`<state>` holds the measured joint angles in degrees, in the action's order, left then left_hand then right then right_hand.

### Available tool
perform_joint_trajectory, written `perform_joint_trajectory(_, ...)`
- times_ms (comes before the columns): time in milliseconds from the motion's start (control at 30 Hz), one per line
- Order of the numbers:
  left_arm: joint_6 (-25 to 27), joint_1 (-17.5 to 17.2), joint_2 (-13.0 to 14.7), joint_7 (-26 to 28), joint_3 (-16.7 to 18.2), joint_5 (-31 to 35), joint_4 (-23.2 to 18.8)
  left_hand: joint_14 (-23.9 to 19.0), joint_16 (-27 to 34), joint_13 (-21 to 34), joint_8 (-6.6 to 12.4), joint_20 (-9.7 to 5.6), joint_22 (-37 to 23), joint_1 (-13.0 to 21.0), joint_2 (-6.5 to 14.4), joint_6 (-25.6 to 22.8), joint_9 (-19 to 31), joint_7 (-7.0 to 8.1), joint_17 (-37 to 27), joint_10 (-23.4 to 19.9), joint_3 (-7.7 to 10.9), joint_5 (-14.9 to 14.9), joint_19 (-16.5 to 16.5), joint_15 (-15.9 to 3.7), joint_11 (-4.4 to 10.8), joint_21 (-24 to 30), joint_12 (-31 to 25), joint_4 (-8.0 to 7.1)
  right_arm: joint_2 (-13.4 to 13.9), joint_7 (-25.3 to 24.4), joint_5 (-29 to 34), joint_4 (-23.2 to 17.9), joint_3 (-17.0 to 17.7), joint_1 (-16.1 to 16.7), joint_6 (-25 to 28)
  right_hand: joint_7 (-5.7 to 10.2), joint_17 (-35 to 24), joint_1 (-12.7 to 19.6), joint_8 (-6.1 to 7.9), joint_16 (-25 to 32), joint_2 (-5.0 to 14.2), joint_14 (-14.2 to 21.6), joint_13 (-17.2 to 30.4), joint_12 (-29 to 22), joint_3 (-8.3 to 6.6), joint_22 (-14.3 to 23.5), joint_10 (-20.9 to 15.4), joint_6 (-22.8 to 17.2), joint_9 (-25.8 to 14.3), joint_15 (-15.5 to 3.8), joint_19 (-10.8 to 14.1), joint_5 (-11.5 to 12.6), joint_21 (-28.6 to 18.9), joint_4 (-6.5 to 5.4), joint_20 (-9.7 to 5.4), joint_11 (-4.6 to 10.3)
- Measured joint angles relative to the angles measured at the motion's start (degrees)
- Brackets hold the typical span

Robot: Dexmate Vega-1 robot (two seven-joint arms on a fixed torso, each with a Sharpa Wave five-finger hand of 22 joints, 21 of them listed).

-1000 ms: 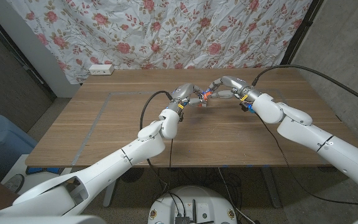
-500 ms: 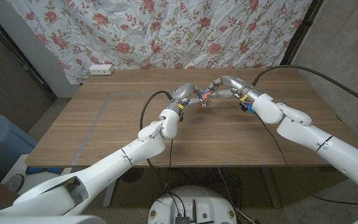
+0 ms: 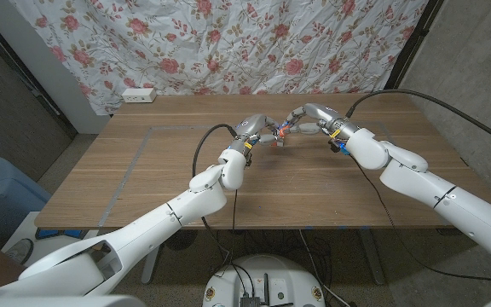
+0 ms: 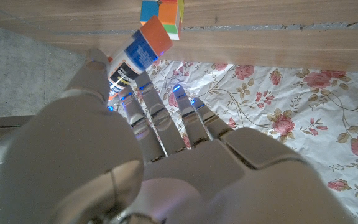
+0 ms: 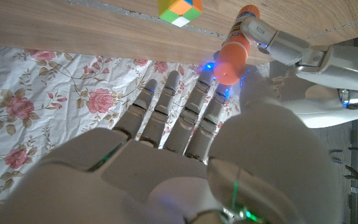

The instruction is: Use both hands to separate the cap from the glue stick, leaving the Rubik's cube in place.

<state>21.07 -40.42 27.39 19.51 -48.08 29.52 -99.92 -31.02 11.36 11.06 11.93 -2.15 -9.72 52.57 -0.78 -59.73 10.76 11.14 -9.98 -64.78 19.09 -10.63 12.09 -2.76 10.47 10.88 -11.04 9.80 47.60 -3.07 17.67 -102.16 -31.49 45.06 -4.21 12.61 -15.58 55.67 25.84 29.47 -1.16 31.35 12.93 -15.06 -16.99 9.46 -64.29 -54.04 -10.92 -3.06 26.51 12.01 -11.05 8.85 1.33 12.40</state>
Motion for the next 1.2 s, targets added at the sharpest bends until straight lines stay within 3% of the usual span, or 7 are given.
perform_joint_trajectory(133,-0.1,0.0,0.0,0.0,0.0,0.0,0.0,0.0,0.0,0.0,0.02,0.00,0.0,0.0,0.0,0.0,0.0,0.00,0.0,0.0,0.00,0.0,0.0,0.00,0.00,0.0,0.0,0.00,-0.1,0.1,-0.2,0.2,0.0,-0.1,-0.3,0.00,0.0,0.7,-0.23,0.2,0.69,0.6,0.4,-0.2,0.00,0.0,-0.2,0.0,0.0,0.13,0.2,0.0,0.0,0.00,-0.20,-0.15)
perform_joint_trajectory(567,-0.4,0.1,0.0,0.0,0.0,0.0,0.2,0.0,0.0,0.0,-0.02,0.00,0.0,0.0,0.0,0.0,0.0,0.00,0.0,0.0,0.00,0.0,0.0,0.00,0.00,0.0,0.0,0.01,-0.3,0.0,-0.6,0.6,0.2,-0.1,-0.8,-0.01,-0.3,2.4,-0.67,0.9,0.29,1.1,1.1,-0.5,0.47,0.0,-0.6,0.0,0.0,0.28,1.0,0.0,0.0,0.47,-0.63,-0.62)
perform_joint_trajectory(1200,-1.2,0.2,-0.1,0.2,0.0,-0.1,0.9,0.0,0.0,0.0,-0.25,0.00,0.0,0.0,0.0,0.0,0.0,0.00,0.0,0.0,-0.20,0.1,0.0,0.00,0.00,0.0,0.2,-0.14,-0.1,-0.1,-0.9,0.4,0.6,0.2,-0.4,-0.01,-0.1,2.6,-1.05,1.5,0.51,1.8,1.6,-1.1,1.26,0.0,-0.9,0.0,0.0,-0.22,1.2,-0.1,0.0,0.16,-0.82,-0.92)
